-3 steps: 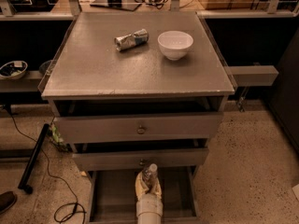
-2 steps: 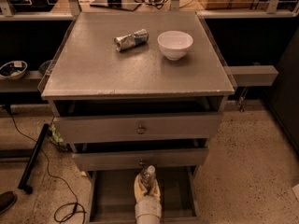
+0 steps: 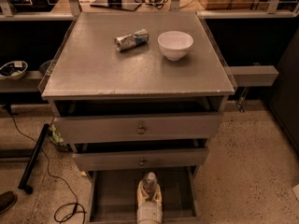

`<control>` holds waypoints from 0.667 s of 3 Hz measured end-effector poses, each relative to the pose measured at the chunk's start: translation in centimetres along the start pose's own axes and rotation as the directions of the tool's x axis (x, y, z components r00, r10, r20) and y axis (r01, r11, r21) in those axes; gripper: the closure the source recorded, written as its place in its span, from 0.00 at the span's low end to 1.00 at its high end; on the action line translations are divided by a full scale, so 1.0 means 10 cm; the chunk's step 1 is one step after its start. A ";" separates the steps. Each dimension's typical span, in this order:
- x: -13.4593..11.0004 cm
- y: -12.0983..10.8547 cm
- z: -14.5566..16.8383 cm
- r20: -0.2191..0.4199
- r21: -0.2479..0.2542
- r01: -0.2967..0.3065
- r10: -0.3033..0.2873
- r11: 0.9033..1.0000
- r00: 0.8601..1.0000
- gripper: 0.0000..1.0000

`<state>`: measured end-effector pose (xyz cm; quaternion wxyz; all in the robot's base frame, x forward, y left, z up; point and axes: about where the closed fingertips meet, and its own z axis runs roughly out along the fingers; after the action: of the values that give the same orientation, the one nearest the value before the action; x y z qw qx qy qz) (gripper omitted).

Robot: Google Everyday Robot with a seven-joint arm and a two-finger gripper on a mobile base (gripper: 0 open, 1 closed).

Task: Place water bottle into bottom drawer

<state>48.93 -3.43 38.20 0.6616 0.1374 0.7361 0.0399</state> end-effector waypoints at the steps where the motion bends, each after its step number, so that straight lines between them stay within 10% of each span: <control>1: 0.02 0.01 0.00 -0.001 0.003 -0.005 0.005 1.000 1.000 1.00; 2: 0.13 0.06 0.03 -0.007 0.026 -0.040 0.040 0.999 0.999 1.00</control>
Offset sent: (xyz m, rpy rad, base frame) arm 0.0149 0.0039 -0.0150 0.0584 0.0032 -0.0717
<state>49.23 -2.59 37.08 0.6562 0.1606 0.7360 0.0441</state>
